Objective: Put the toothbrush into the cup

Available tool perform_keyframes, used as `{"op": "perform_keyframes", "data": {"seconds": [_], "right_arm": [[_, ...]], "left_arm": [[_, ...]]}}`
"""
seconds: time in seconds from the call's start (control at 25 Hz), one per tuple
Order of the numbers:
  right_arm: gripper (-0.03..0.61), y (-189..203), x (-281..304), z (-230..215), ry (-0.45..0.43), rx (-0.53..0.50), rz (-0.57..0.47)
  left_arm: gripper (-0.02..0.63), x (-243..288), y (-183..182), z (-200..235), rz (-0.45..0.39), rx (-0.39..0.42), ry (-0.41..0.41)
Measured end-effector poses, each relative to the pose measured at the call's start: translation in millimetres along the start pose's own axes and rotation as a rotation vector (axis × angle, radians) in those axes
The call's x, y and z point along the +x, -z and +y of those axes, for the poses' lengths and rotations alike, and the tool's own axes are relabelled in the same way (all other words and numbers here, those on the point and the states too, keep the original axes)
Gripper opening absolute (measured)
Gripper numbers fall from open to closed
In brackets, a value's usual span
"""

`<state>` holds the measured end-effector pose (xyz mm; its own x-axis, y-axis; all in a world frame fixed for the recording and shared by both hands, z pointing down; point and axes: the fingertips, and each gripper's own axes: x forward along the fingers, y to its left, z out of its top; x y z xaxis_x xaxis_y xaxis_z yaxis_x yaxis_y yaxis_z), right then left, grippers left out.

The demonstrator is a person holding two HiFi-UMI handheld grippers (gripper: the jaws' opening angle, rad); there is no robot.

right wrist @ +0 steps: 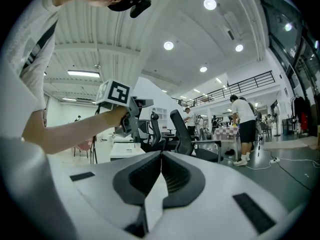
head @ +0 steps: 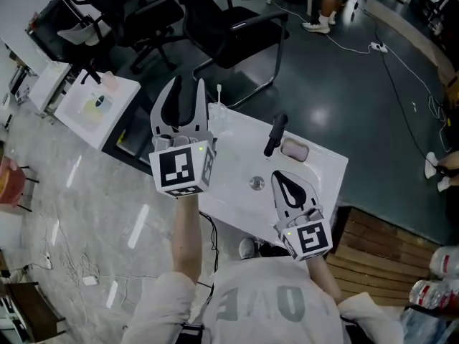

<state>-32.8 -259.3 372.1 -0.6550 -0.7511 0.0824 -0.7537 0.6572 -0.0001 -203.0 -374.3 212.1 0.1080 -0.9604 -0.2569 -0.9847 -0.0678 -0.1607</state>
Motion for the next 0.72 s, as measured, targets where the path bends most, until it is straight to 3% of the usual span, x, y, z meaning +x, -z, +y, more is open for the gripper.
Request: {"op": "perform_keyframes", "data": {"seconds": [0.16,0.32,0.48,0.72], "right_arm": [[0.031,-12,-4,10,-0.003,-0.011,-0.036],[0.031,-19,-5,20,-0.014,-0.028,-0.057],[0.031,-28,-5,24,-0.010,-0.039,-0.079],[0.031,-29,-5,27,0.005,-0.030,-0.083]], "left_arm": [[0.129,-49,-41,0,-0.084,-0.009,-0.020],[0.126,-96,-52,-5,-0.091,-0.035,-0.034],[0.066,-122,-37,-11,-0.049,-0.029,-0.054],[0.038,-156,2,-17,0.036,-0.043,-0.103]]}}
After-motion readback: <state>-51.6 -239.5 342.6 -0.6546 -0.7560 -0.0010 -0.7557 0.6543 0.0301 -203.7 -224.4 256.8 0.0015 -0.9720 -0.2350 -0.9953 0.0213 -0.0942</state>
